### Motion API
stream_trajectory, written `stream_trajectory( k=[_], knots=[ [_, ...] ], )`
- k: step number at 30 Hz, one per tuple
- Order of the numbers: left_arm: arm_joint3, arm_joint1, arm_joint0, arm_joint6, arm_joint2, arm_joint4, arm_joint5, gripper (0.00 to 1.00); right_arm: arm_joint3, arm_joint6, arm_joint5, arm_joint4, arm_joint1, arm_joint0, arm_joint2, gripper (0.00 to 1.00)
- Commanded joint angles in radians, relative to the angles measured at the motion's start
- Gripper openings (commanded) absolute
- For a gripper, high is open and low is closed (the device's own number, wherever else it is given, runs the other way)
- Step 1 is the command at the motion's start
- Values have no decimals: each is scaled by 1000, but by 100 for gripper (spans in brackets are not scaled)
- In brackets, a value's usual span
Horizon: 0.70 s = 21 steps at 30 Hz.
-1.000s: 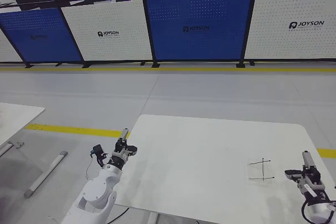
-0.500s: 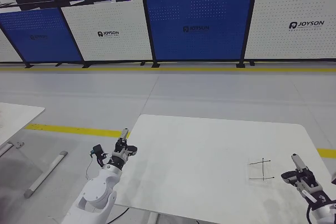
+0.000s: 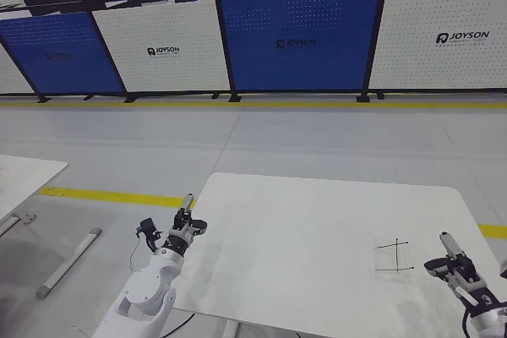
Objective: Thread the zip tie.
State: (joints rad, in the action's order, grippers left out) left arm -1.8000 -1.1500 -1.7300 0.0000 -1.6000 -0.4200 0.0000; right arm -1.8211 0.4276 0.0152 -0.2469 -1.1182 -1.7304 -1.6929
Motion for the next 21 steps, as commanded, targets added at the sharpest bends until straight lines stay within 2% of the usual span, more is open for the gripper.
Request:
stream_trajectory(
  k=[1,5,7,11,13,16,21],
  knots=[
    [0,0,0,0,0,0,0,100,0,0,0,0,0,0,0,100],
    [0,0,0,0,0,0,0,100,-6,14,7,7,1,1,0,100],
    [0,0,0,0,0,0,0,100,-7,88,17,37,7,4,-6,100],
    [0,0,0,0,0,0,0,100,8,266,-4,115,23,45,-17,100],
    [0,0,0,0,0,0,0,100,25,316,-16,157,29,70,-11,100],
    [0,0,0,0,0,0,0,100,38,308,-45,177,30,98,7,100],
    [0,0,0,0,0,0,0,100,38,308,-45,177,30,98,7,100]
  ],
)
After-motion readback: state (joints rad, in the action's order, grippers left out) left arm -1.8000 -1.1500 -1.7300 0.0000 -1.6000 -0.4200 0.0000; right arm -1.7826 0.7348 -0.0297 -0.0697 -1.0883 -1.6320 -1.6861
